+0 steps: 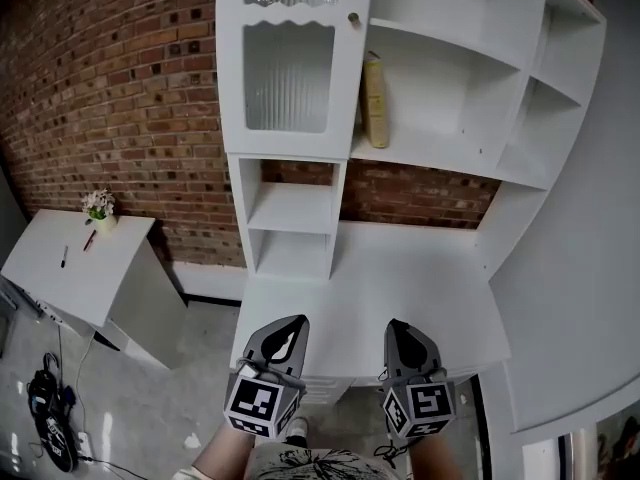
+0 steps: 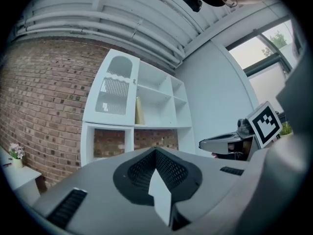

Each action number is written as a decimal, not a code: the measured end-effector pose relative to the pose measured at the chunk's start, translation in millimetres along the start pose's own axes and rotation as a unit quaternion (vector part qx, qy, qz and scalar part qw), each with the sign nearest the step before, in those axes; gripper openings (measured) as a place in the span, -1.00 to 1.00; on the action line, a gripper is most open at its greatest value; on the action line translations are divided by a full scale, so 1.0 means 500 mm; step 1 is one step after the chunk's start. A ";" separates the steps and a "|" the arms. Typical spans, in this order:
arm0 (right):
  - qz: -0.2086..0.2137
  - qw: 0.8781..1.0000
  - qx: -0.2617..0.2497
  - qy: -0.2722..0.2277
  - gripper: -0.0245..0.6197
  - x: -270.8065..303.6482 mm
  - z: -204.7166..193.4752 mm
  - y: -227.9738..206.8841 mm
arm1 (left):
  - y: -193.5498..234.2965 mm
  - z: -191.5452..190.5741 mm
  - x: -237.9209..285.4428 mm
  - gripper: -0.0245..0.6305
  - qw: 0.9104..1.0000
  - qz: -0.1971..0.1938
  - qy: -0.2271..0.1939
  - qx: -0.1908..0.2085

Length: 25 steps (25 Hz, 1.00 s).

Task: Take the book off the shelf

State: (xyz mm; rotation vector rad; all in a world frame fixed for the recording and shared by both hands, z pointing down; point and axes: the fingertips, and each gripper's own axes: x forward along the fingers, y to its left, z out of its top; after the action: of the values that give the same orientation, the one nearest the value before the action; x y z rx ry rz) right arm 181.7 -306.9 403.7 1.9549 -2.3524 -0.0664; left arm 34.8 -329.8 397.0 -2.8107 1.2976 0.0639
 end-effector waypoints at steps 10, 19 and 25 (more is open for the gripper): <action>-0.030 0.999 0.011 -0.006 -0.90 0.280 0.037 -0.049 | 0.189 0.011 0.212 -0.90 1.000 -0.026 0.001 0.006; -0.028 0.999 0.007 -0.017 -0.90 0.401 0.068 -0.103 | 0.236 0.016 0.315 -0.90 0.999 -0.016 0.001 0.029; -0.012 0.999 -0.015 -0.025 -0.90 0.463 0.131 -0.147 | 0.243 0.038 0.361 -0.90 0.999 0.005 -0.011 0.031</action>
State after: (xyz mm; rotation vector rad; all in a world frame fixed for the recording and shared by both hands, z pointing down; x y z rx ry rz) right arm 205.6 -549.0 340.4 1.9921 -2.3440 -0.1528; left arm 58.8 -544.8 365.1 -2.7436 1.2875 0.0521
